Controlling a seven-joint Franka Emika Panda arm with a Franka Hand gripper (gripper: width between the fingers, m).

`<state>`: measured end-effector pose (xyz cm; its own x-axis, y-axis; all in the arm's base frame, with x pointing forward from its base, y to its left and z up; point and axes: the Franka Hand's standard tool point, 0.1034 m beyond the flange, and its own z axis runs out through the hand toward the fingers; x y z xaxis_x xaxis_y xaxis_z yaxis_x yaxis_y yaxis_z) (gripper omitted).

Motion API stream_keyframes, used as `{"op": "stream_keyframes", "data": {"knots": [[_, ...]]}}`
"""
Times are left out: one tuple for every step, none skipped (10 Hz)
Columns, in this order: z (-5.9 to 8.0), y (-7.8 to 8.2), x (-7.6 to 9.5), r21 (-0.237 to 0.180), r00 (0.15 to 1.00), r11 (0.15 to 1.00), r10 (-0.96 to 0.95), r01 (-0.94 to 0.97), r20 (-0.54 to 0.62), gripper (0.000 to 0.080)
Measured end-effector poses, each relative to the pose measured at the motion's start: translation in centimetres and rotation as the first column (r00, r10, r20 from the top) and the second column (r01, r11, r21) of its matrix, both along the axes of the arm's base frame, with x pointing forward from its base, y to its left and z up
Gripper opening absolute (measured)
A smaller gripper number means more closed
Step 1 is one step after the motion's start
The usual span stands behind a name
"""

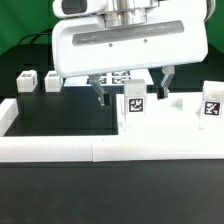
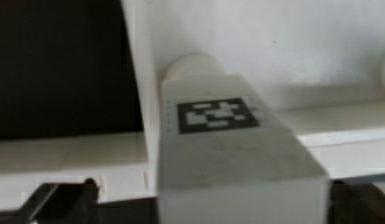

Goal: Assemble square table

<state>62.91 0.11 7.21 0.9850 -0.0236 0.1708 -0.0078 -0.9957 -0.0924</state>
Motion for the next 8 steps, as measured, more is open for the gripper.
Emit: {"op": "stream_keyframes", "data": {"knots": [[0.01,0.02,0.00,0.009,0.999,0.999,-0.043,0.043,-0.004,0.0649],[0.01,0.00,0.01,0.008,0.999,0.999,-0.040,0.040,-0.004,0.0532],[0.02,0.03,0.01,0.017,0.997,0.997,-0.080,0.080,-0.008,0.0532],[0.01,0.11,0.01,0.036,0.985,0.985,-0.169,0.170,-0.018,0.0349],[0.00,-0.11,0.00,0.043,0.974,0.973,-0.227,0.228,-0.025,0.0291],[0.00,-0.17,-0.01,0.049,0.963,0.962,-0.268,0.269,-0.031,0.0291],[-0.05,-0.34,0.00,0.065,0.929,0.927,-0.367,0.370,-0.047,0.0291],[-0.07,-0.53,0.01,0.080,0.879,0.875,-0.472,0.477,-0.067,0.0291]]}}
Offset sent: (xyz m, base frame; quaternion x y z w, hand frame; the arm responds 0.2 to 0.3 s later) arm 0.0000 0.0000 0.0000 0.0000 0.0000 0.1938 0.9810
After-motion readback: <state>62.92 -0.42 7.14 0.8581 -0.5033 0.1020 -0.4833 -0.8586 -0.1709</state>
